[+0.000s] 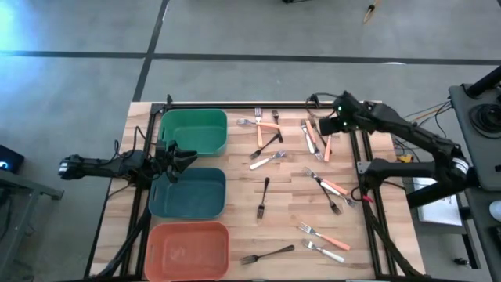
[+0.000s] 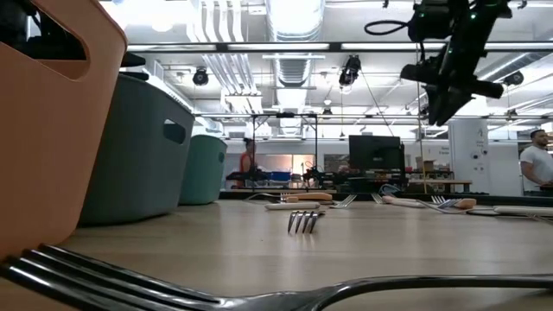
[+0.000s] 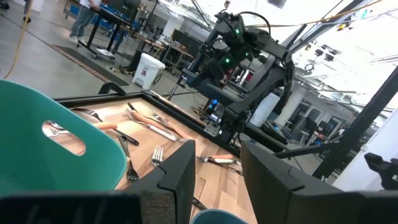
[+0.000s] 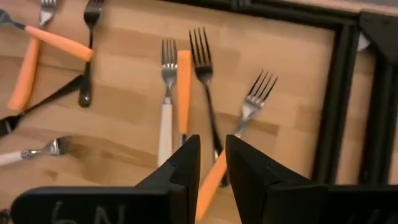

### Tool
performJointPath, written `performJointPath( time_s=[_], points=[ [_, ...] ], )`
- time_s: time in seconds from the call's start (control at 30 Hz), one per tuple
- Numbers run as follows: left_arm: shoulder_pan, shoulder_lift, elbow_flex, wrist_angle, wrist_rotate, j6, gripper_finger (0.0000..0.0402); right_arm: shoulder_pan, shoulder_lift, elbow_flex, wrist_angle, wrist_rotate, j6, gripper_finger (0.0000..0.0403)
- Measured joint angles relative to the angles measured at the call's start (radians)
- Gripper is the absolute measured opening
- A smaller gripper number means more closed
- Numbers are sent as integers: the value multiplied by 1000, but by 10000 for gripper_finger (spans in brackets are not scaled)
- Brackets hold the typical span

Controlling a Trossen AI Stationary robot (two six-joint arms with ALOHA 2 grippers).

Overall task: Sort silverware by color (type)
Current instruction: Put the orange fork into the green bin

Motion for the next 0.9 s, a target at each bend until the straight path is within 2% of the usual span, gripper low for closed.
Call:
performJointPath(
  time_s=[0.13, 0.33, 0.47, 0.67, 0.83, 0.9],
  points=[
    [0, 0, 0, 0, 0, 0, 112, -89, 85, 27, -30, -16, -92, 68],
    [0, 0, 0, 0, 0, 0, 112, -181, 159, 43, -29, -36, -137, 76],
    [0, 0, 0, 0, 0, 0, 112, -201, 202, 41, -31, -80, -108, 103],
    [0, 0, 0, 0, 0, 0, 112, -203, 297, 30, -33, -85, -12, 150],
    [0, 0, 0, 0, 0, 0, 112, -207, 403, 25, -38, -169, 29, 161],
    [0, 0, 0, 0, 0, 0, 112, -208, 445, 25, -34, -167, 30, 157]
  ],
)
